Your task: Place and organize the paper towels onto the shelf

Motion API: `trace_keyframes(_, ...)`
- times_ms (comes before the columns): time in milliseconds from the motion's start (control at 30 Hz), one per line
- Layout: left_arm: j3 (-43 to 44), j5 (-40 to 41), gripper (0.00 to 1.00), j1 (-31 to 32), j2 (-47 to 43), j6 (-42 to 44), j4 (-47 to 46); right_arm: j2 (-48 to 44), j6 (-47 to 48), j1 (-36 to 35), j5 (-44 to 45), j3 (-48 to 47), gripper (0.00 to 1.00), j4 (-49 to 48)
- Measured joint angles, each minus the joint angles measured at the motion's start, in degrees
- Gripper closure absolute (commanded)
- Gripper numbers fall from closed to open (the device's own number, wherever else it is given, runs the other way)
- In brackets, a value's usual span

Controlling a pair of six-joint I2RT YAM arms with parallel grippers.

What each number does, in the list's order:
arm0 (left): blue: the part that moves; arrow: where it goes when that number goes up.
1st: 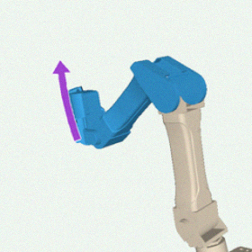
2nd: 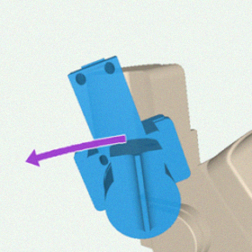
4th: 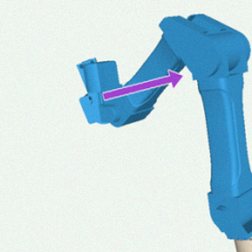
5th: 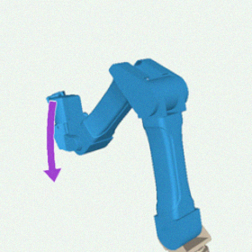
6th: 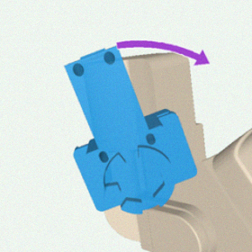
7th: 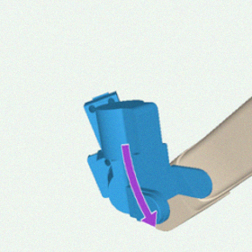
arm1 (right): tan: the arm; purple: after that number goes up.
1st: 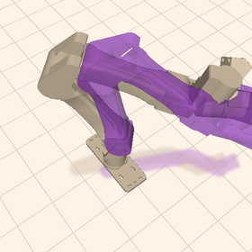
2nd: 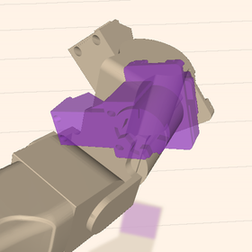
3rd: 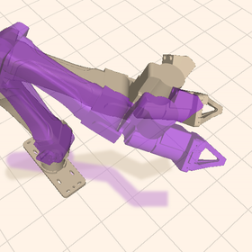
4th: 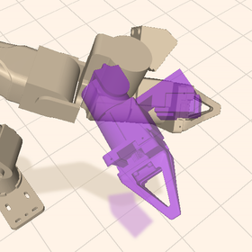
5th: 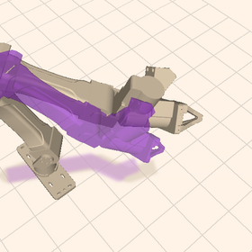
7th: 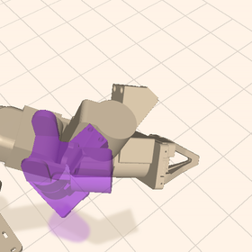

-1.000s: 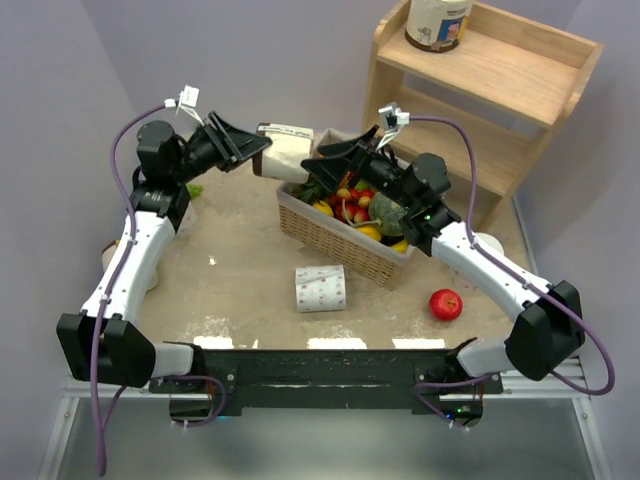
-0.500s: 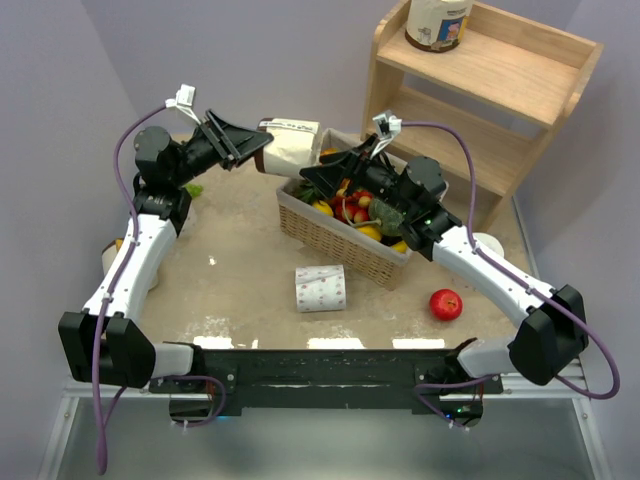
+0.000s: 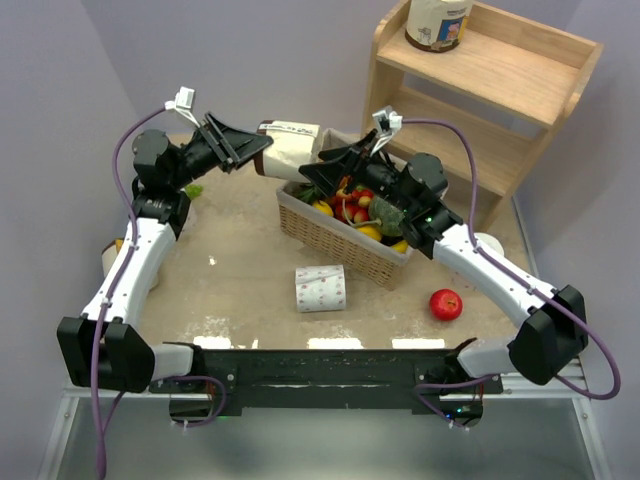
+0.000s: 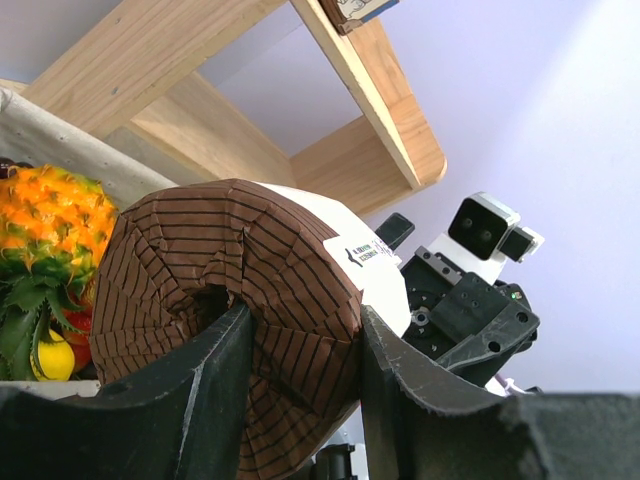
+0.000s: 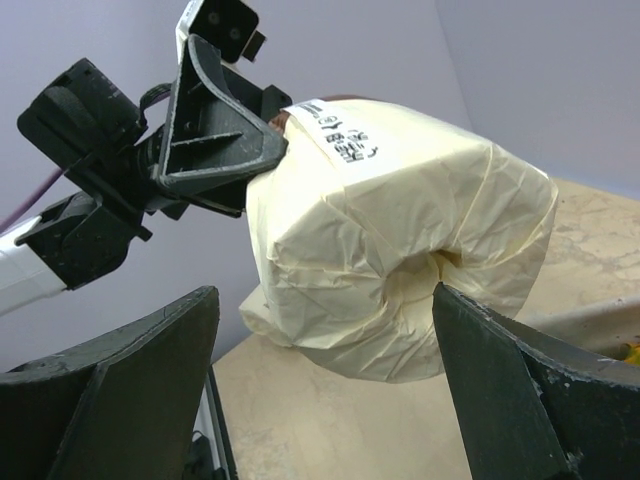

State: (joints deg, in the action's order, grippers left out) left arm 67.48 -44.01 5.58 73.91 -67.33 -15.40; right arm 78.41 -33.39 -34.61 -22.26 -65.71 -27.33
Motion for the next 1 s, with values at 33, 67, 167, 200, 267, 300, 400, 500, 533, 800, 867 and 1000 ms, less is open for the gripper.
trace_keyframes(33,-0.1,-0.1,0.60,0.0,-0.1,0.0,-0.1,0.0,0.0,0.0,0.0,-0.3,0.12,0.0)
trace_keyframes(67,-0.3,-0.1,0.60,0.0,-0.1,0.0,-0.2,0.1,0.0,-0.1,-0.1,-0.8,0.13,0.0)
trace_keyframes(167,-1.0,-0.2,0.59,0.0,-0.3,-0.1,-0.3,0.4,0.0,-0.3,-0.5,-1.9,0.15,-0.1)
trace_keyframes(200,-1.2,-0.2,0.59,0.0,-0.3,-0.2,-0.6,0.5,0.1,-0.4,-0.5,-2.1,0.15,0.0)
trace_keyframes(267,-1.8,0.0,0.59,-0.1,-0.5,-0.2,-1.2,1.2,0.1,-0.5,-0.5,-2.6,0.15,0.1)
trace_keyframes(300,-1.9,0.2,0.59,-0.2,-0.6,-0.2,-1.2,1.7,0.1,-0.6,-0.5,-2.9,0.15,0.1)
trace_keyframes(400,-3.1,0.4,0.59,-0.4,-0.9,-0.7,-2.3,2.4,0.0,-1.0,-0.5,-3.1,0.16,0.3)
trace_keyframes(500,-4.0,0.2,0.59,-0.3,-1.3,-1.2,-3.4,2.9,0.0,-1.6,-0.5,-3.2,0.15,0.5)
trace_keyframes(533,-4.2,0.1,0.58,-0.3,-1.4,-1.2,-3.6,3.0,0.0,-1.9,-0.5,-3.2,0.16,0.5)
trace_keyframes(800,-5.1,-0.4,0.49,-0.3,-2.8,-2.1,-6.0,3.2,-0.4,-2.3,-0.2,-3.7,0.50,0.0)
trace_keyframes(867,-5.7,-0.4,0.43,-0.3,-3.5,-2.1,-6.8,3.2,-0.7,-2.2,-0.3,-3.5,0.53,-0.8)
trace_keyframes(1000,-7.4,-0.5,0.29,-0.2,-5.3,-1.4,-8.1,3.0,0.0,-2.4,-1.4,-3.4,0.62,-1.5)
